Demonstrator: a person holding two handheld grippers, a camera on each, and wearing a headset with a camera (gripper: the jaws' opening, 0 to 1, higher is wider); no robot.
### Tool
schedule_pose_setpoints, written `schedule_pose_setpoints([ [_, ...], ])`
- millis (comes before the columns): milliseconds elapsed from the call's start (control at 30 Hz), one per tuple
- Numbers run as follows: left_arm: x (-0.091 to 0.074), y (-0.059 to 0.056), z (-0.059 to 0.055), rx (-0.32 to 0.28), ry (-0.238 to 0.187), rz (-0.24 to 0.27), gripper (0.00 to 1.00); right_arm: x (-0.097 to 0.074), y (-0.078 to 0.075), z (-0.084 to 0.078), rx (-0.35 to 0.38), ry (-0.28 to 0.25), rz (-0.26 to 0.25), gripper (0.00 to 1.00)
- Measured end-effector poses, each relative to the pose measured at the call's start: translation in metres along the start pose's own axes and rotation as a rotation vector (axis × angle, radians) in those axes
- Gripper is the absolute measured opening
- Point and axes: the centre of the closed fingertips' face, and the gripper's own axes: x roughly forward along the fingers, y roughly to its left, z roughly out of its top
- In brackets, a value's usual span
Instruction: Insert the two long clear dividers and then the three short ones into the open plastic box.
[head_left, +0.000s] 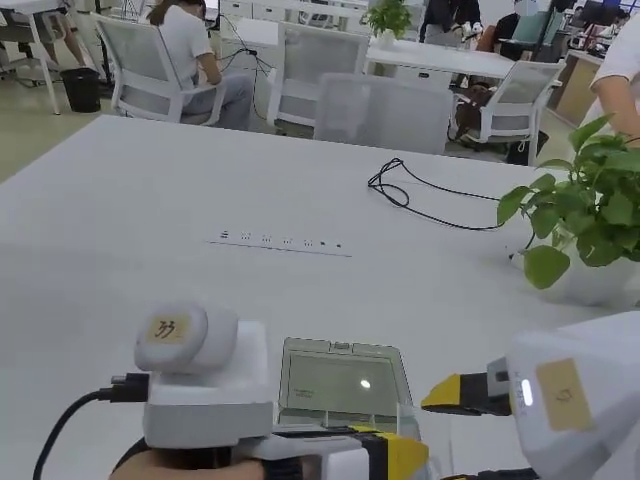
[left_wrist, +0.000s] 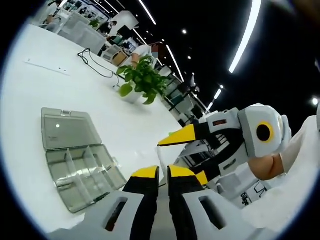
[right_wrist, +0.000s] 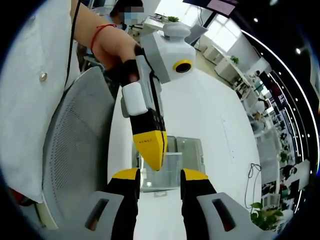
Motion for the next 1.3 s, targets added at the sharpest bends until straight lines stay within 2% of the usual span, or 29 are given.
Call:
schedule_pose_setpoints([
  [233, 0.001, -0.001, -0.001, -0.015, -0.001, -0.010, 0.00, 0.000, 0.001, 0.000, -0.005, 0.006, 0.000, 0.33],
  [400, 0.000, -0.002, -0.001, -0.047, -0.009, -0.019, 0.00, -0.001, 0.001, 0.000, -0.007, 0.005, -0.003, 0.33],
  [500, 0.000, -0.002, 0.000, -0.087, -0.024, -0.023, 0.00, -0.002, 0.000, 0.001, -0.014, 0.001, -0.009, 0.33],
  [700, 0.000, -0.001, 0.000, -0.111, -0.038, -0.021, 0.00, -0.001, 0.000, 0.001, -0.024, 0.002, -0.017, 0.33],
  [800, 0.000, -0.002, 0.001, -0.120, -0.045, -0.027, 0.00, -0.001, -0.002, 0.002, -0.005, -0.005, -0.018, 0.35],
  [933, -0.001, -0.001, -0.001, -0.064, -0.026, -0.021, 0.00, -0.008, -0.007, 0.006, 0.035, -0.042, -0.013, 0.37],
  [967, -0.001, -0.002, -0.001, -0.053, -0.024, -0.026, 0.00, -0.010, -0.009, 0.007, 0.065, -0.064, -0.001, 0.37],
  [1067, -0.004, -0.003, -0.005, 0.040, 0.001, -0.029, 0.00, -0.016, -0.011, 0.008, 0.118, -0.106, 0.037, 0.36],
  [1200, -0.008, -0.009, -0.010, 0.220, 0.034, -0.058, 0.00, -0.029, -0.009, 0.015, 0.220, -0.201, 0.175, 0.27],
  [1300, -0.014, -0.019, -0.013, 0.333, 0.052, -0.104, 0.00, -0.035, -0.004, 0.016, 0.248, -0.239, 0.260, 0.24],
])
